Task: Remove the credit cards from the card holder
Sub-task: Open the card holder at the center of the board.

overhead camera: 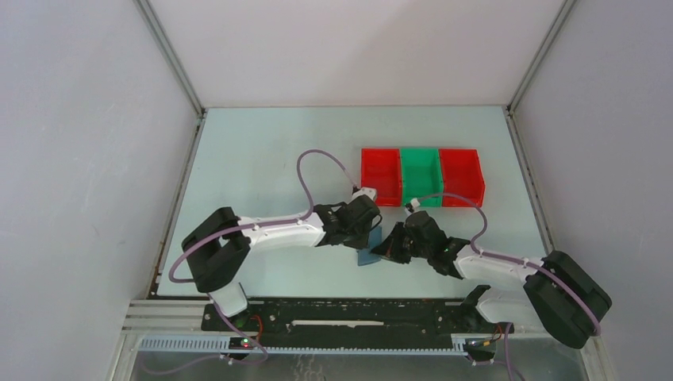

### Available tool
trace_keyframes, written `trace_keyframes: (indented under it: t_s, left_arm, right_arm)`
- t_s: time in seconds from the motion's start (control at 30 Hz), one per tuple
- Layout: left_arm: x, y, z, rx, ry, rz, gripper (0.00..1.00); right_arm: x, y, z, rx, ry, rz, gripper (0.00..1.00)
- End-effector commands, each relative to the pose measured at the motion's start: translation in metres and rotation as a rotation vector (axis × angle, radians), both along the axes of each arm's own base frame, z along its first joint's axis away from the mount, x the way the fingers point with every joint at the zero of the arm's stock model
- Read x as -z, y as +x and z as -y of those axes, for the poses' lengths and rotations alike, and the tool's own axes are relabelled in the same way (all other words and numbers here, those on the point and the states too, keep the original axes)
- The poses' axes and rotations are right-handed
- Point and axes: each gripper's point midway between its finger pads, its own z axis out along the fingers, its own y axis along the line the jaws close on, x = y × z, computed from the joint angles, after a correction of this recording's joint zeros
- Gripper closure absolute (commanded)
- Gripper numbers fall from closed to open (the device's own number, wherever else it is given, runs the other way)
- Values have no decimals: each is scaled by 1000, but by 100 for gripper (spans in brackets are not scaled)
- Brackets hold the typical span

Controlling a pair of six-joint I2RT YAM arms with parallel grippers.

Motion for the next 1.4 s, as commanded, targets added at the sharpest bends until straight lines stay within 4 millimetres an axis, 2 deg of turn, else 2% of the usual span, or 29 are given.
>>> trace_keyframes:
  t_s: [0.0, 0.17, 0.4, 0.43, 0.53, 0.57, 0.67, 0.73, 0.9, 1.03, 1.17, 1.3, 1.37]
  left_arm:
    - [-18, 17, -27, -99, 10, 58, 100]
    - [-27, 16, -43, -165, -82, 49, 100]
    - [-38, 9, -46, -176, -166, 57, 100]
    - [-38, 8, -48, -175, -165, 56, 100]
    - [-42, 2, -48, -159, -192, 48, 100]
    - [-45, -1, -47, -145, -210, 44, 100]
    - [-70, -14, -27, -27, -325, 23, 100]
    - [-91, -22, -15, 35, -393, 16, 100]
    - [-129, -31, -4, 112, -497, 33, 100]
    - [-136, -30, -6, 127, -492, 50, 100]
    - [-121, -24, -21, 101, -432, 50, 100]
    - [-98, -21, -42, 57, -381, 29, 100]
    - [-90, -21, -51, 38, -369, 23, 100]
  right_arm:
    - [-8, 3, 3, 15, -2, 25, 100]
    - [0, 0, 11, 31, -8, 11, 100]
    - [10, -9, 21, 31, -27, -8, 100]
    - [12, -10, 24, 33, -44, -12, 96]
    - [14, -11, 42, 62, -113, -5, 48]
    - [13, -11, 49, 74, -140, 3, 39]
    - [5, -12, 65, 84, -212, 41, 32]
    - [-4, -13, 69, 75, -225, 63, 29]
    - [-32, -13, 56, 43, -150, 109, 27]
    - [-49, -8, 42, 46, -101, 138, 27]
    - [-51, -1, 35, 52, -85, 147, 29]
    - [-58, 6, 27, 45, -74, 166, 50]
    - [-62, 9, 23, 43, -74, 178, 57]
